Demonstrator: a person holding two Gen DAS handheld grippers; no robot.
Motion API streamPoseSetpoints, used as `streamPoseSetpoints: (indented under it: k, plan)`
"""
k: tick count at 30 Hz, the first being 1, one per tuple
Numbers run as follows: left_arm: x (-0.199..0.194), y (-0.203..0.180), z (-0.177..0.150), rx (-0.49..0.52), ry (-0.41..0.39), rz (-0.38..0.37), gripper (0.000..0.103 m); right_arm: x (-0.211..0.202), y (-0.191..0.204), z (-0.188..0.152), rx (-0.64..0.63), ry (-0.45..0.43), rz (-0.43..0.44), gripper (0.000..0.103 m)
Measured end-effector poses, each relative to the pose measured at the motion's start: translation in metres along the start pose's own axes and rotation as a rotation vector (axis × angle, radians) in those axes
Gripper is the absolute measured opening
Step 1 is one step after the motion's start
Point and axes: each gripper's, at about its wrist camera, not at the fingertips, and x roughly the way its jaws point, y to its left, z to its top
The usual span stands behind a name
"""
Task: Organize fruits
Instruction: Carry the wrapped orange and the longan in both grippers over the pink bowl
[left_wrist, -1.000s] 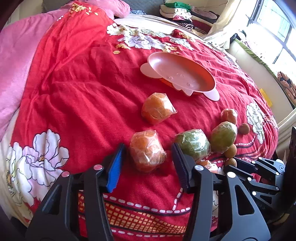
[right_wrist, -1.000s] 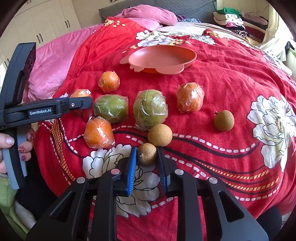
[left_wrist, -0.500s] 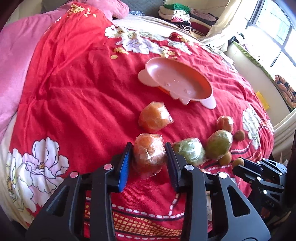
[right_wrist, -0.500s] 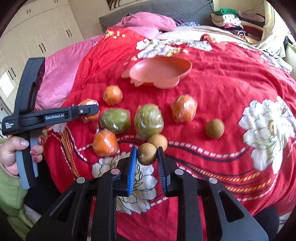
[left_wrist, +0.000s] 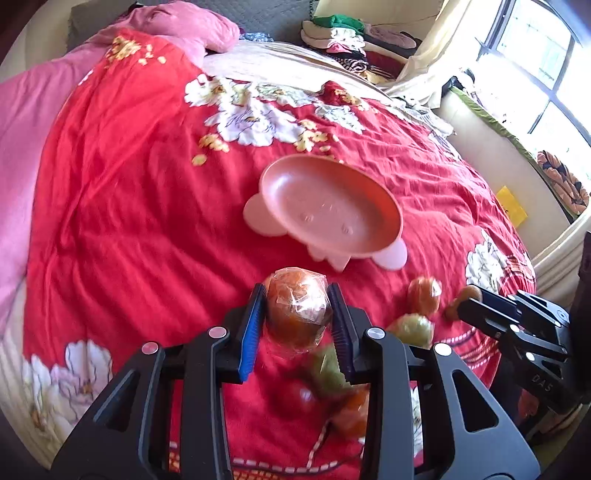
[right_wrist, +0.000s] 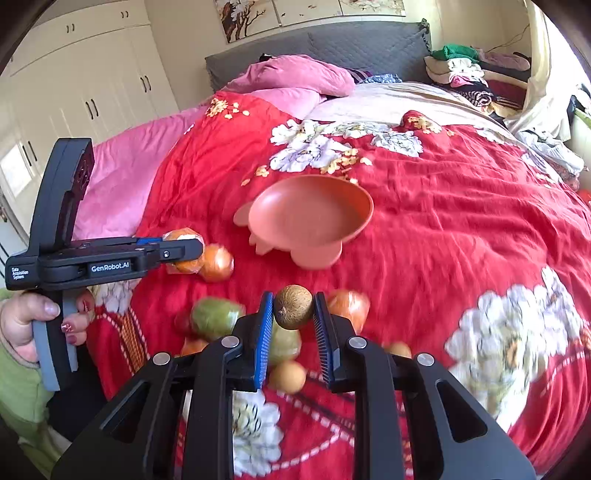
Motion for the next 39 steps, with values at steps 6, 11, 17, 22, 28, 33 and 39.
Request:
streamPoseSetpoints:
  k: [6,11,17,22,28,33,39]
  plan:
    - [0.014,-0.007,0.023,0.021,0.010,-0.014,0.026,0.020,-0.006,0.024,-0.024,-0.002,-0.002,0.021]
    - [0.030,-0.014,0.041,0.044,0.034,-0.024,0.026,0.037,-0.010,0.038,-0.049,0.012,-0.007,0.021]
    - [0.051,-0.014,0.063,0.054,0.058,-0.024,0.026,0.061,-0.011,0.049,-0.079,0.046,-0.010,0.021]
    - [0.068,-0.015,0.071,0.059,0.083,-0.026,0.026,0.082,-0.011,0.052,-0.091,0.079,-0.013,0.021]
    - [0.082,-0.009,0.071,0.047,0.106,-0.020,0.026,0.095,-0.008,0.052,-0.111,0.105,-0.012,0.021]
    - [0.091,-0.007,0.070,0.047,0.122,-0.013,0.026,0.102,-0.007,0.051,-0.117,0.122,-0.018,0.021]
    - [0.094,-0.005,0.070,0.043,0.124,-0.016,0.026,0.105,-0.009,0.050,-0.106,0.128,-0.022,0.022]
